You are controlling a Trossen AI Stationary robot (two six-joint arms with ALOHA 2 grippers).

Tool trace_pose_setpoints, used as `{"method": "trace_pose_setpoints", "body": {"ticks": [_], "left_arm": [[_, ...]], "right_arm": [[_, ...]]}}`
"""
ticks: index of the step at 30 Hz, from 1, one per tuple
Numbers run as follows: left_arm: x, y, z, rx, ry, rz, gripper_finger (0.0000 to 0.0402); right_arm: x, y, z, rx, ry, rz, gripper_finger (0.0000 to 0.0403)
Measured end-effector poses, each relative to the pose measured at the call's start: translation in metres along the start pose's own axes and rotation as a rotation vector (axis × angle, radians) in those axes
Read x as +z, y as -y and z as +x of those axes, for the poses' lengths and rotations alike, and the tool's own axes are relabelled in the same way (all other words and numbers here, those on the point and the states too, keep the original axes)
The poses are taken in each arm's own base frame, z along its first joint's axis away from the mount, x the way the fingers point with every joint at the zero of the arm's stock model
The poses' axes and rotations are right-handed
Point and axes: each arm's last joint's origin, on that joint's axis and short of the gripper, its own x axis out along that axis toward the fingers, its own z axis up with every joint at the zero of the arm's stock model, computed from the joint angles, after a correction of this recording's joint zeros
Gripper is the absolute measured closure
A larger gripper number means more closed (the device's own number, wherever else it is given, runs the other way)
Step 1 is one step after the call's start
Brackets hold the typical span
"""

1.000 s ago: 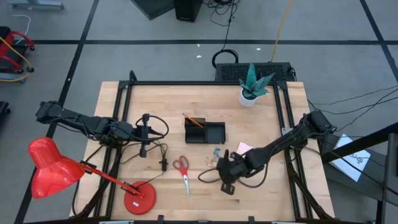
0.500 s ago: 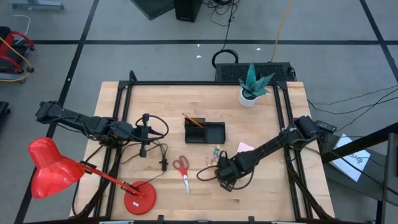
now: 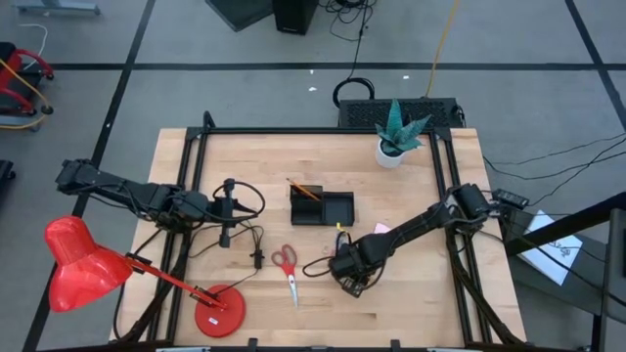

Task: Pick and place office supplies into organizer
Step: Put the orange pencil into the black desk organizer

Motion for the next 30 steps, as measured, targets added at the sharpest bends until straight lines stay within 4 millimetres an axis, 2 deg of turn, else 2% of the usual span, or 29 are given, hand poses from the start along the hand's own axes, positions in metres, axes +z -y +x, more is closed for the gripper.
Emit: {"method": "trace_pose_setpoints", "body": {"ticks": [6, 13, 17, 24, 26, 30], "left_arm": [[0.0, 0.0, 0.0, 0.0, 0.0, 0.0, 0.0357], [0.0, 0.0, 0.0, 0.0, 0.0, -0.001, 0.0357], [0.0, 0.0, 0.0, 0.0, 0.0, -0.001, 0.0357], [0.0, 0.0, 0.0, 0.0, -0.001, -0.001, 0.0357], [0.0, 0.0, 0.0, -0.001, -0.001, -0.001, 0.0357], [0.0, 0.0, 0.0, -0.001, -0.003, -0.001, 0.0357]], "right_arm": [[-0.001, -0.003, -0.015, 0.067, 0.081, -0.018, 0.0276], [0.001, -0.006, -0.017, 0.09, 0.115, -0.083, 0.0269], [-0.004, -0.003, -0.013, 0.045, 0.073, -0.087, 0.0294], [-0.024, -0.003, 0.001, 0.0, 0.057, -0.164, 0.0387], [-0.028, -0.003, 0.004, 0.003, 0.039, -0.172, 0.0393], [-0.034, -0.003, 0.006, 0.01, 0.003, -0.184, 0.0375]]}}
